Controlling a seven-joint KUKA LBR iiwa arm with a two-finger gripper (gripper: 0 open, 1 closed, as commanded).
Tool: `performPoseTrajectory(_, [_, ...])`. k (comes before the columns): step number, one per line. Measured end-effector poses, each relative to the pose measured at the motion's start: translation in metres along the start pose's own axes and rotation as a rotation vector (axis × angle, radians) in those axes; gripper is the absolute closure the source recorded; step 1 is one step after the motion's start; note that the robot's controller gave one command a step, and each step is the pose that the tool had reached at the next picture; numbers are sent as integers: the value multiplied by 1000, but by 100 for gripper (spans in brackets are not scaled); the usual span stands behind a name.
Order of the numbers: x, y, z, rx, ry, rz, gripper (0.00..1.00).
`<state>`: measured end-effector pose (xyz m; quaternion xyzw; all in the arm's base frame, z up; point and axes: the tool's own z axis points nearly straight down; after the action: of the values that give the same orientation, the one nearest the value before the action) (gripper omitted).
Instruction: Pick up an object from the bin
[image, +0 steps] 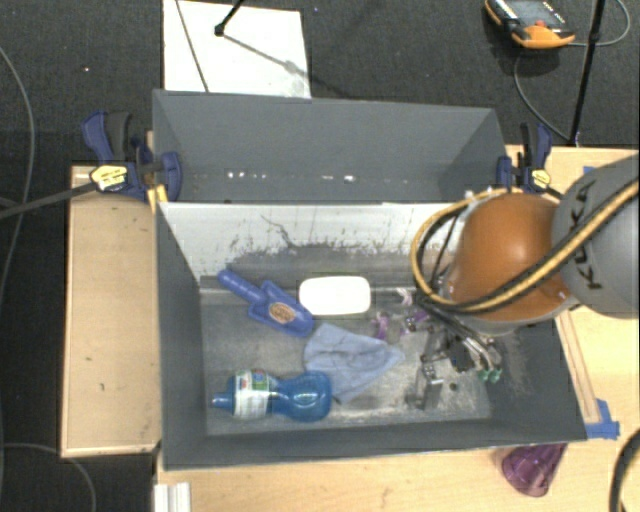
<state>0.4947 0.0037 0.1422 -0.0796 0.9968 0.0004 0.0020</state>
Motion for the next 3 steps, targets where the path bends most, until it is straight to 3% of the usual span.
performPoseTrajectory(1, [-13, -13, 38, 0, -6, 79, 0])
performPoseTrajectory(2, [-15, 10, 70, -1, 0, -51, 100])
performPoseTrajectory(3, [-15, 10, 70, -1, 0, -50, 100])
